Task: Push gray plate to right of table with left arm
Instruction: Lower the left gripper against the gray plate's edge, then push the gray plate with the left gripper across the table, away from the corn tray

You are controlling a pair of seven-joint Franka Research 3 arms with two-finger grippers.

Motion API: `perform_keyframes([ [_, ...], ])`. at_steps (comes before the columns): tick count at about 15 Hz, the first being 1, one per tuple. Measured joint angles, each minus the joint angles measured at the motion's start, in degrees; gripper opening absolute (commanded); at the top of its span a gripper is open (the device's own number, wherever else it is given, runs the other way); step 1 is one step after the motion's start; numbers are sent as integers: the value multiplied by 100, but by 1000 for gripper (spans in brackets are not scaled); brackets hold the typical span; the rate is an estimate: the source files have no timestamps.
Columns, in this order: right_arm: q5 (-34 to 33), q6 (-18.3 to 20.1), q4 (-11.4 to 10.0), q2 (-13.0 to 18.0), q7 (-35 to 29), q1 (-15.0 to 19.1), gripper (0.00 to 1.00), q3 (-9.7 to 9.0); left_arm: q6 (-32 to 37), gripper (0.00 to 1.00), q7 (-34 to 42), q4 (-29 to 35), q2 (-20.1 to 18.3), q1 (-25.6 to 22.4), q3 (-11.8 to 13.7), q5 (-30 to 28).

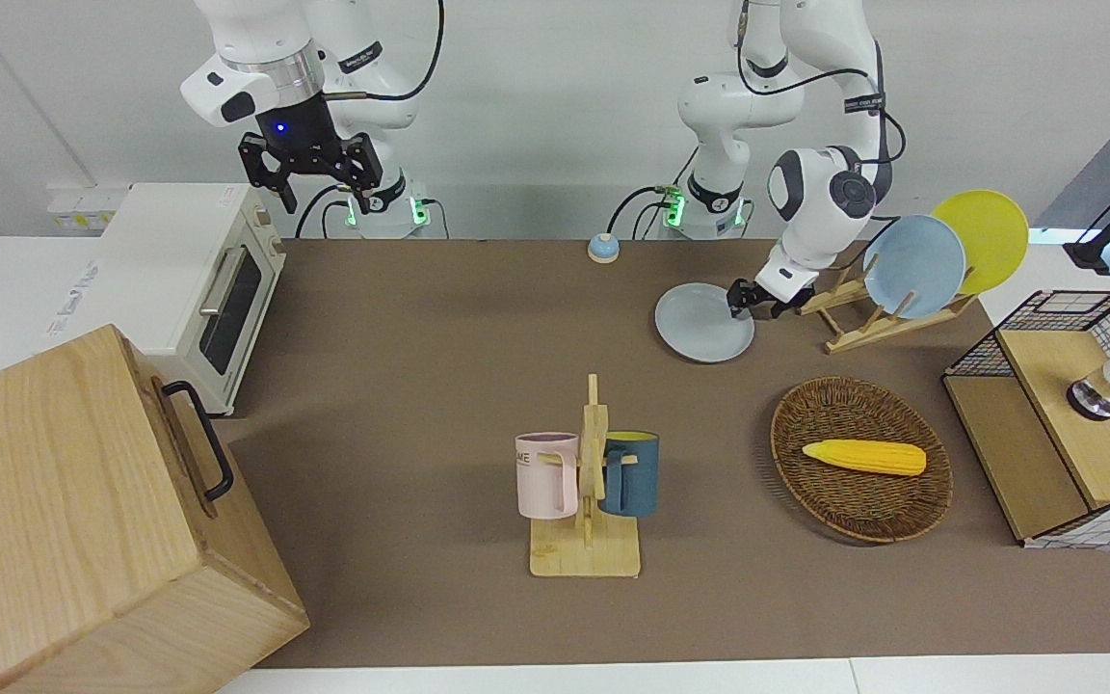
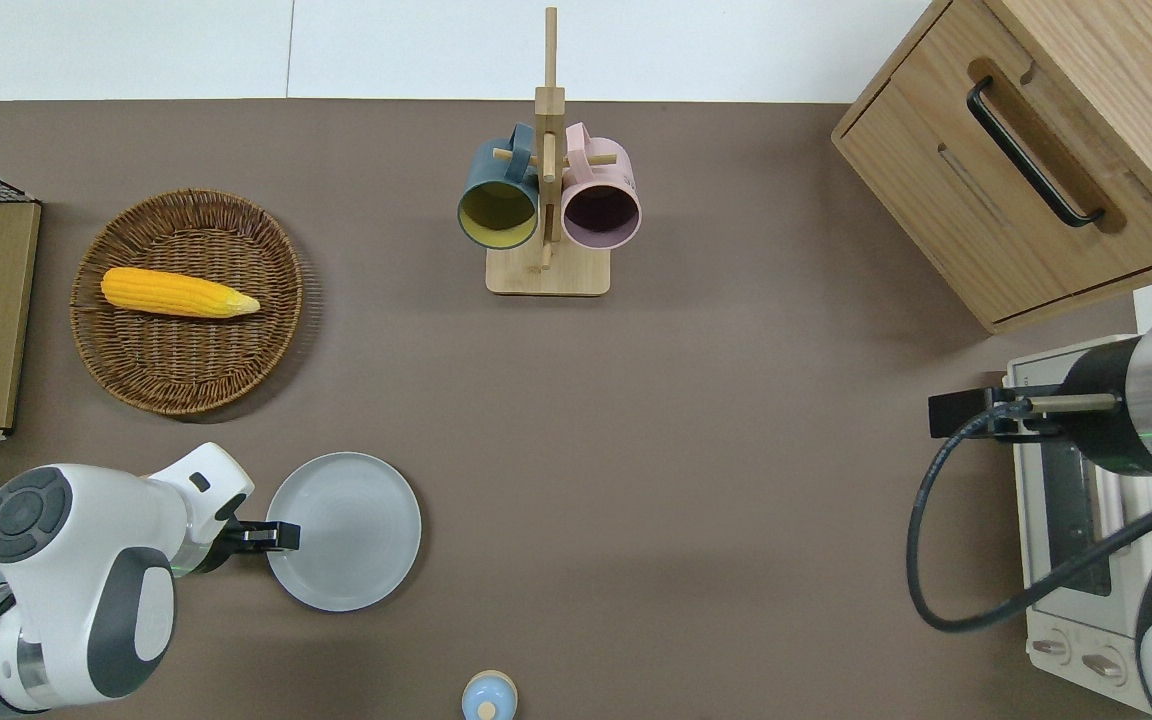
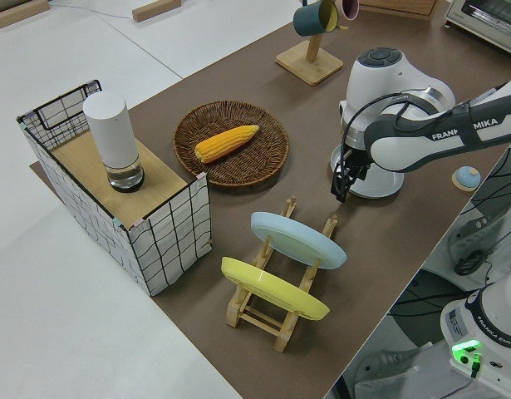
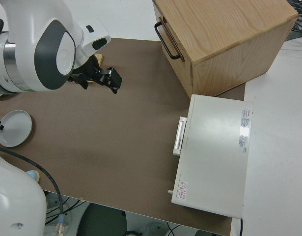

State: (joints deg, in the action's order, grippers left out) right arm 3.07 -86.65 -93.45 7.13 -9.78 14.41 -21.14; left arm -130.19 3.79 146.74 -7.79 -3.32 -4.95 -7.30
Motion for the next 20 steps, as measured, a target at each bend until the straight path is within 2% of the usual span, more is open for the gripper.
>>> perform_keyframes([
  [4, 0, 0, 0, 0, 0, 0, 996, 0, -33, 316, -55, 9, 46, -2, 0, -184],
  [5, 0, 0, 0, 0, 0, 0, 996, 0, -35, 216, -88, 16, 47, -2, 0, -225],
  [9, 0, 0, 0, 0, 0, 0, 996, 0, -39, 31, -287, 37, 47, -3, 0, -377],
  [11, 0, 0, 0, 0, 0, 0, 996, 0, -45, 0, -349, 41, 47, -3, 0, -388],
  [18, 0, 0, 0, 0, 0, 0, 996, 0, -41, 0, -369, 41, -5, -4, -29, -439],
  [20, 0, 0, 0, 0, 0, 0, 996, 0, -81, 0, -525, 41, -5, -6, -207, -569],
])
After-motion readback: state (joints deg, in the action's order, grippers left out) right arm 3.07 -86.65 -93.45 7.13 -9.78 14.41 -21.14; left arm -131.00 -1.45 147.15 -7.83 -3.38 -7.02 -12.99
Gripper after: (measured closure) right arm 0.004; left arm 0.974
